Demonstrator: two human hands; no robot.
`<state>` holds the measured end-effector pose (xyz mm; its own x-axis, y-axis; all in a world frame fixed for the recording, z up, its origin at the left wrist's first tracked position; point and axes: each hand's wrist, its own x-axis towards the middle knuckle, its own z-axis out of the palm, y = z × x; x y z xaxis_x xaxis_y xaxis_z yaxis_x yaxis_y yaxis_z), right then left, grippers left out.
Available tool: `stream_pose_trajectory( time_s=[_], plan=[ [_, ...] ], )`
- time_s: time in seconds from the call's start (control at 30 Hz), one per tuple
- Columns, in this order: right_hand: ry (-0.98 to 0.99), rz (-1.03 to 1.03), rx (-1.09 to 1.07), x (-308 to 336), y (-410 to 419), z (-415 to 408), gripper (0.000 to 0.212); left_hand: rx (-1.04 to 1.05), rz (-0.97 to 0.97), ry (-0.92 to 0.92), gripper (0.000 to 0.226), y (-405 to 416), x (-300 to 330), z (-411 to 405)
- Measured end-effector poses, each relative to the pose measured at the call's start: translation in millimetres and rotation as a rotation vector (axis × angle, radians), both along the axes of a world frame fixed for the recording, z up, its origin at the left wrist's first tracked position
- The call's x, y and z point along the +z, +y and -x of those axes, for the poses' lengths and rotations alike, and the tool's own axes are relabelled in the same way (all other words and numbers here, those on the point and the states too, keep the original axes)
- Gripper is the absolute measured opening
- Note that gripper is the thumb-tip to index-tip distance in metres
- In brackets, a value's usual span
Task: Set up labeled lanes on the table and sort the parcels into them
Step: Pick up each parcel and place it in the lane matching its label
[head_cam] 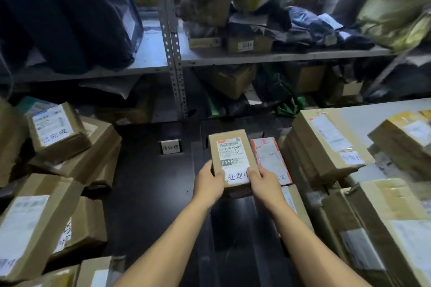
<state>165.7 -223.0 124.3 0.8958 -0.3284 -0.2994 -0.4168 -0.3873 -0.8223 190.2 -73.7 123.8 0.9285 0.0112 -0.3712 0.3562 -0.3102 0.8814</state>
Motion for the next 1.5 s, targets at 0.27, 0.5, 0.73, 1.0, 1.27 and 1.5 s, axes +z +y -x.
stream_pose_trajectory(
  time_s=[0.27,0.5,0.73,1.0,1.27,1.5],
  plan=[
    [0.241,0.147,0.094,-46.7,-7.7,-47.0,0.029,0.077,-0.149,0.155,0.043,-32.5,-37.7,-25.8],
    [0.237,0.111,0.036,-71.3,-5.1,-65.9,0.027,0.119,-0.131,0.186,0.052,-50.7,-53.1,-44.3],
    [0.285,0.054,-0.004,-97.1,0.9,-54.0,0.031,0.12,-0.145,0.255,0.063,-59.9,-77.6,-43.2],
    [0.256,0.083,0.061,-99.6,-1.8,-48.9,0.034,0.114,-0.177,0.209,0.057,-55.8,-86.2,-38.5],
    [-0.008,0.16,0.134,-47.7,3.1,-45.1,0.033,0.153,-0.085,0.024,0.05,-40.5,-44.7,-25.7],
    [-0.237,-0.001,0.255,31.9,56.1,-46.7,0.042,0.206,0.011,-0.162,0.025,36.8,21.1,-13.1]
  ],
)
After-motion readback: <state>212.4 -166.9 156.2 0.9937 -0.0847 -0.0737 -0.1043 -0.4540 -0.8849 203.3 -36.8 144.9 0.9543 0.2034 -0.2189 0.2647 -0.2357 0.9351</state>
